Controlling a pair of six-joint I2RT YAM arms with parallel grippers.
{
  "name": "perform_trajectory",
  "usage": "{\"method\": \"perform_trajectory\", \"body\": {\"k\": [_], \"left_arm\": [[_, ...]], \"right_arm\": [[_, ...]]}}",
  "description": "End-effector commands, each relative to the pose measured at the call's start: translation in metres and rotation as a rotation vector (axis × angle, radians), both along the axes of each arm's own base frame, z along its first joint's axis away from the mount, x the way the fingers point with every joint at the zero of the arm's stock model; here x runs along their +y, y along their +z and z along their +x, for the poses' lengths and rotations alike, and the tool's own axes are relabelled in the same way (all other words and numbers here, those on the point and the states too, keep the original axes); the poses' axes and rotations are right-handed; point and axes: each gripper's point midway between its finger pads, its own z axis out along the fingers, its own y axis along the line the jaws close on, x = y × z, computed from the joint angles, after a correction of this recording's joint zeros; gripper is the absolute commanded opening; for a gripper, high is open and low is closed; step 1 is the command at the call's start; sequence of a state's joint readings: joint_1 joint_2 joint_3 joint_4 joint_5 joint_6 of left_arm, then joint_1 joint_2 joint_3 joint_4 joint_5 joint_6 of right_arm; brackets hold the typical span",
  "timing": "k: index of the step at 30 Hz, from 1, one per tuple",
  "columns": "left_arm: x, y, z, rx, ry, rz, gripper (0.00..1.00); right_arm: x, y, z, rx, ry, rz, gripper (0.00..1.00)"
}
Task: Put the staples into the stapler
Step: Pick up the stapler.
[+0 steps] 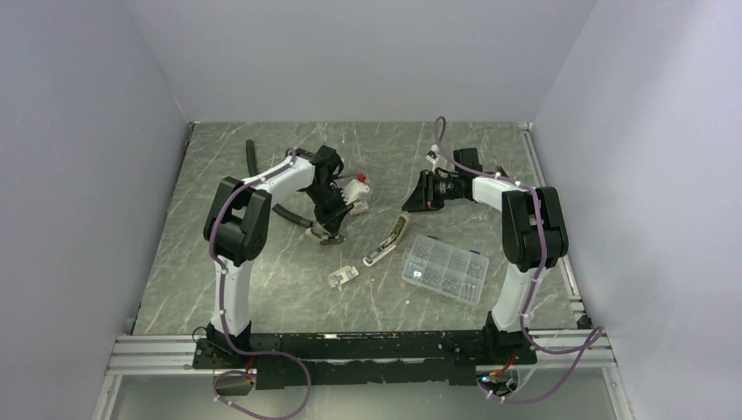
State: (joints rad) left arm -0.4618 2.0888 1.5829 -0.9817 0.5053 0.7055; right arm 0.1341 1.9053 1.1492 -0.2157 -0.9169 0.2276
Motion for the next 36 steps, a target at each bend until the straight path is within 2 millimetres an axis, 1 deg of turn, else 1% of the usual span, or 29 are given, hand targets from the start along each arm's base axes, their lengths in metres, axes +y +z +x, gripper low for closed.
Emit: {"method": "perform_trajectory", "body": {"k": [1, 6, 16, 25, 28, 31, 34, 36], "left_arm": [[-0.009, 0.011, 0.006, 0.016, 0.037, -0.065, 0.03], [-0.01, 0.015, 0.008, 0.013, 0.055, -0.085, 0.03], [-0.011, 0.03, 0.011, 0.002, 0.06, -0.121, 0.03], [-0.002, 0.035, 0.014, -0.001, 0.05, -0.102, 0.03], [0.001, 0.04, 0.012, -0.004, 0.044, -0.098, 0.03], [0.004, 0.051, 0.009, -0.012, 0.037, -0.1, 0.03], [0.008, 0.063, 0.0, -0.02, 0.02, -0.102, 0.03], [0.013, 0.071, -0.011, -0.024, -0.003, -0.106, 0.03]], "right_arm": [[-0.001, 0.008, 0.006, -0.06, 0.007, 0.007, 0.34], [-0.002, 0.009, 0.006, -0.062, 0.006, 0.008, 0.34], [-0.003, 0.008, 0.006, -0.06, 0.003, 0.007, 0.34], [-0.003, 0.007, 0.006, -0.057, 0.003, 0.007, 0.33], [-0.003, 0.007, 0.007, -0.058, 0.003, 0.007, 0.33], [-0.003, 0.008, 0.007, -0.059, 0.003, 0.007, 0.33], [-0.003, 0.01, 0.007, -0.066, 0.004, 0.008, 0.33], [-0.003, 0.012, 0.007, -0.072, 0.003, 0.008, 0.33]]}}
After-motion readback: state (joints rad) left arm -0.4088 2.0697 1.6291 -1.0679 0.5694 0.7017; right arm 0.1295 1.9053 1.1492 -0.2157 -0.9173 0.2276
